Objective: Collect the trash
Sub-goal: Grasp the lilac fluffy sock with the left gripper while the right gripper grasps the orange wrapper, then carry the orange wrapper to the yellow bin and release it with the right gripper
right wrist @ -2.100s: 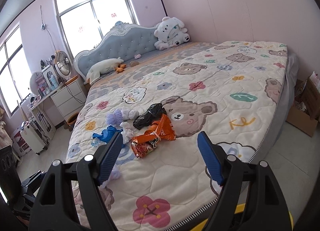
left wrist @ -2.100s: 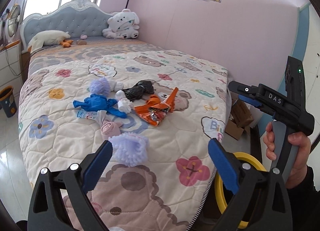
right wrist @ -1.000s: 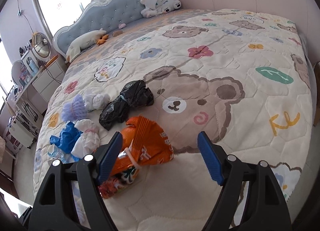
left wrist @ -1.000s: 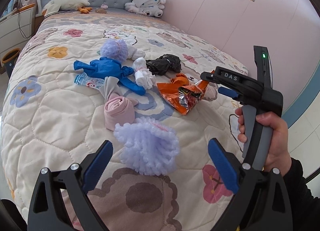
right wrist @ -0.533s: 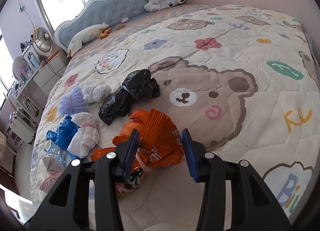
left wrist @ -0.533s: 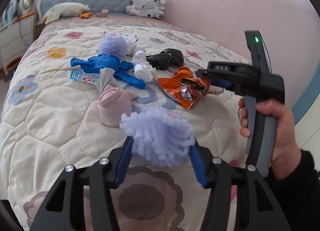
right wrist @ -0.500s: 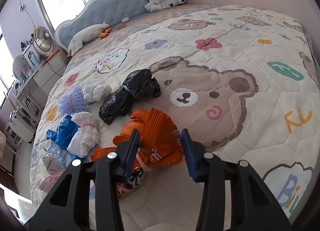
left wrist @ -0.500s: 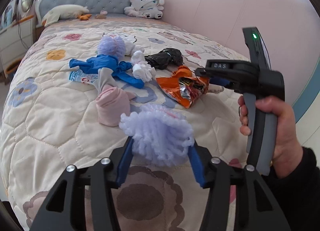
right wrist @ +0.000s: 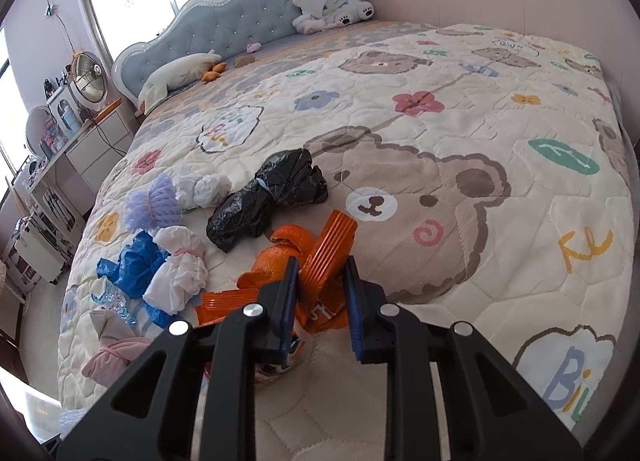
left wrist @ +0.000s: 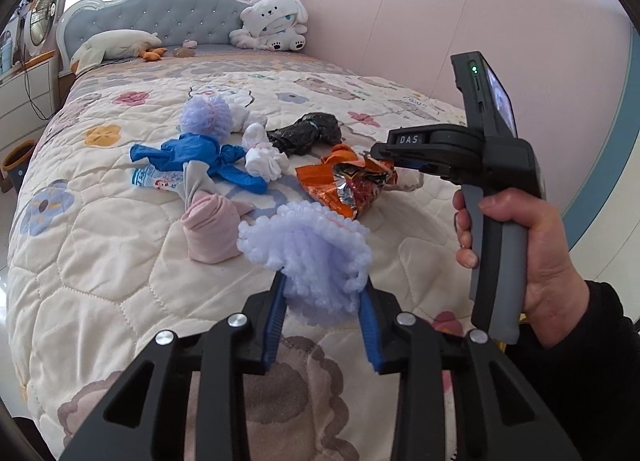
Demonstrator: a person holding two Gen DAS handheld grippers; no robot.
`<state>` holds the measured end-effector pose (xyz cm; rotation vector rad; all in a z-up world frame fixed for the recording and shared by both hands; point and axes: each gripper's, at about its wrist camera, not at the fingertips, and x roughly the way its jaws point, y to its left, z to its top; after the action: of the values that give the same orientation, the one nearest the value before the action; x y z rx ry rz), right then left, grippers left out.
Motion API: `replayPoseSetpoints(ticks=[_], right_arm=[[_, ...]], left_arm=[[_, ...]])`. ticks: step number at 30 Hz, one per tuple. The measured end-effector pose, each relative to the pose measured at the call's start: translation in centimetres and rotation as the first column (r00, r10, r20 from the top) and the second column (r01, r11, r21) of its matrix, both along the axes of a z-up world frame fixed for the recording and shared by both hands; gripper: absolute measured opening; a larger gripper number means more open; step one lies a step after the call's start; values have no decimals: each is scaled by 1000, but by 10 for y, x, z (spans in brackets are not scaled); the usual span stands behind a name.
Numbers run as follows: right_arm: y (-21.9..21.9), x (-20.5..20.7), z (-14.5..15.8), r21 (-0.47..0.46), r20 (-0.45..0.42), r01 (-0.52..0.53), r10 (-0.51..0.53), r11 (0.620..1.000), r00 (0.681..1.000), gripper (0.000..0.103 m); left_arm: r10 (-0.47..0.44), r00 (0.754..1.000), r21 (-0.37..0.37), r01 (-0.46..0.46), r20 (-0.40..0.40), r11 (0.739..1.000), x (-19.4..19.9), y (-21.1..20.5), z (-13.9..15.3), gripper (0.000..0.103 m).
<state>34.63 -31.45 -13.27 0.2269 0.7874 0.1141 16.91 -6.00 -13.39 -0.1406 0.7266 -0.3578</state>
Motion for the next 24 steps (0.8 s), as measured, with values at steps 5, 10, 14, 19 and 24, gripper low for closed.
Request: replayPoseSetpoints(ticks=[5,10,14,19,24], right_arm=[[-1,-9,15,-10,36,5,-4,1000,999,21],[-3,-19,32,-9,68,13,-12,1000,998,21],[-6,-29,45,-5,93,17,-17,1000,996,21],[-9,-45,62,-4,126,18,-17,1000,992,21],[-12,-62,79,0,158,14,-14,1000,987,21]], left_arm=[[-15,1000,-18,15,14,1000,-8,4,13,31],[-11,1000,-47,12,29,999,-15,11,26,31],[-1,999,-61,4,45,998,-21,18,38,31],[15,997,-58,-11,79,998,-29,25,51,31],[32,993,-57,-25,116,998,-39,31,67,31]])
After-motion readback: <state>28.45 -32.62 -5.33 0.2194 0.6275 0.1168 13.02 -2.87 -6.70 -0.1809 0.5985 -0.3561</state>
